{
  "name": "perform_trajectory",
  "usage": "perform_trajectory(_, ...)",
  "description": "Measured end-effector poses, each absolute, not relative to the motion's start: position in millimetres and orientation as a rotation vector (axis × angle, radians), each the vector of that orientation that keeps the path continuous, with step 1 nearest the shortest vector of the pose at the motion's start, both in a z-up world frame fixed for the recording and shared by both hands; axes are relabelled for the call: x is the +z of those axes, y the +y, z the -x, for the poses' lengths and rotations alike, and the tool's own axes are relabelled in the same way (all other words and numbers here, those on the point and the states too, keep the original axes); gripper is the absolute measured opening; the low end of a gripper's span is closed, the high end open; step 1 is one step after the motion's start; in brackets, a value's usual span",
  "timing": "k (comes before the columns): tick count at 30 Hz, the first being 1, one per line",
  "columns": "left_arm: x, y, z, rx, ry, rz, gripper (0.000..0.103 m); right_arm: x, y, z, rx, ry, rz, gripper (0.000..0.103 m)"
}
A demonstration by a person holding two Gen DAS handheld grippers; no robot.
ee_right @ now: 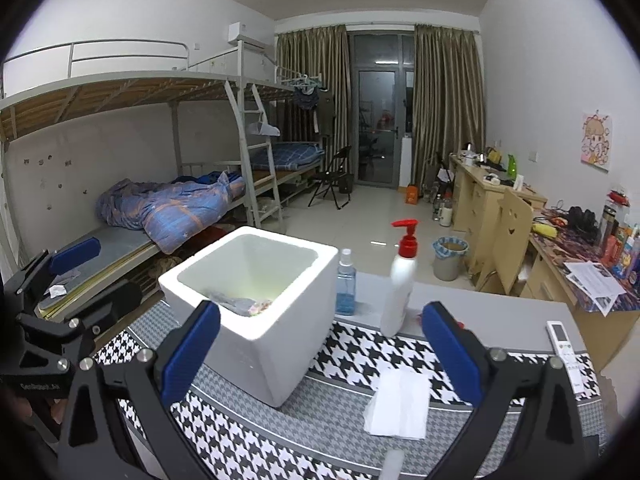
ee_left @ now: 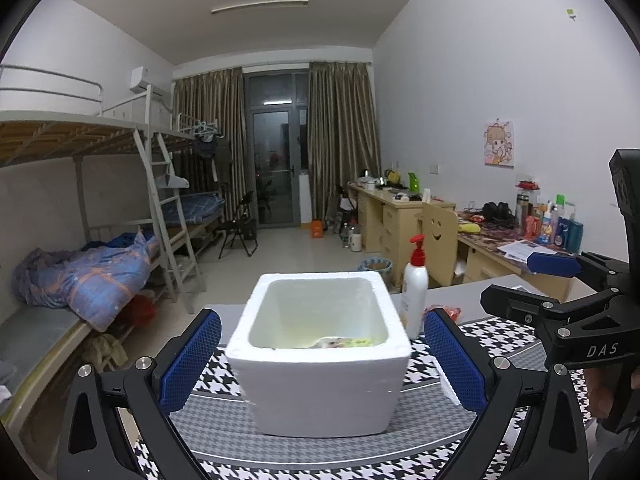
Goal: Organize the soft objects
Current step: 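Withdraw both tools from the box back over the table, then move the right tool down to the white foam stick while the left tool approaches the white napkin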
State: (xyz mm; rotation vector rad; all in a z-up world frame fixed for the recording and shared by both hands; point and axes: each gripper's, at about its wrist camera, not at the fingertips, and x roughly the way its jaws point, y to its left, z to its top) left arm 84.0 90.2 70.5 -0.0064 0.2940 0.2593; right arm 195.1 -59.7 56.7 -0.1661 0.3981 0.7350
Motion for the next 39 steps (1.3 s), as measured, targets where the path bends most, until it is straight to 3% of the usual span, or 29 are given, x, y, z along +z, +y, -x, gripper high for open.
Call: perform_trajectory(39,57.1,32.6,-115.2,0.073,0.341,0.005,0.102,41.8,-157.2,-205.6,0.531,0.406,0.095,0.102)
